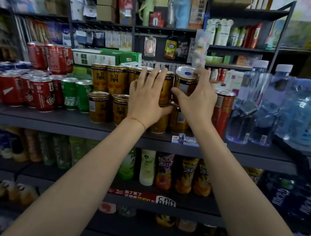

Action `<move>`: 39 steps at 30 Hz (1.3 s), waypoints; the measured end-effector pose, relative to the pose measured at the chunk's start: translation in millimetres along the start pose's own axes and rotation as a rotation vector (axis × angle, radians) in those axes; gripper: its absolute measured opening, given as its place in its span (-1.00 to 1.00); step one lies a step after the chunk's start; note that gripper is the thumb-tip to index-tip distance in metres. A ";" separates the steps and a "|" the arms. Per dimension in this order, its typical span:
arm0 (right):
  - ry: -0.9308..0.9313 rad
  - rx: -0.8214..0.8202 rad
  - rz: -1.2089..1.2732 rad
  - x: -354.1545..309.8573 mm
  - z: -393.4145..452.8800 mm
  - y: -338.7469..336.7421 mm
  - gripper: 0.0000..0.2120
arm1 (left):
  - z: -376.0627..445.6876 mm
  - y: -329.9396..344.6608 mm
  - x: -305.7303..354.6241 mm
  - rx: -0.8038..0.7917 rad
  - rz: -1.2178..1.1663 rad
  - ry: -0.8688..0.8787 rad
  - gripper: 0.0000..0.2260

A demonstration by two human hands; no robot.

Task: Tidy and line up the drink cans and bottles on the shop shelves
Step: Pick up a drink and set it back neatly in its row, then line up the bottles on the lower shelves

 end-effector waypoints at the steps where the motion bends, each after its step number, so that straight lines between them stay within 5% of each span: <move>1: -0.012 0.003 -0.037 0.3 1.9 1.1 -0.41 | 1.3 1.8 -2.0 -0.017 -0.005 -0.002 -0.12; 19: -0.089 -0.105 -0.502 6.9 18.1 6.7 -0.51 | -0.2 9.2 -2.7 0.023 -0.115 0.019 -0.13; 25: -0.061 -0.098 -0.354 -1.4 -12.9 4.5 -0.34 | -3.8 7.7 -2.1 -0.065 -0.147 0.026 -0.19; 29: -0.264 0.121 -0.126 -38.7 -47.8 -12.4 -0.71 | -26.4 -24.3 -4.4 0.068 -0.242 0.071 -0.31; 31: -0.301 0.029 0.058 -54.2 -70.7 -4.6 -0.81 | -52.8 -43.9 -19.8 0.238 -0.312 0.053 -0.48; 34: -0.255 -0.190 0.230 -68.6 -113.5 30.6 -0.80 | -111.9 -44.7 -71.5 0.343 -0.370 -0.188 -0.82; 39: -0.057 -0.605 0.399 -72.2 -209.8 132.4 -0.79 | -231.2 21.5 -173.7 -0.206 -0.341 -0.793 -0.66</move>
Point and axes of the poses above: each hand's wrist, its own z-axis towards the middle knuckle, its own y-axis out of the palm, x = y × z, the point moved 6 cm from there along z, towards the middle knuckle, and after that the axes turned 2 degrees about -x, right-handed, at the moved point
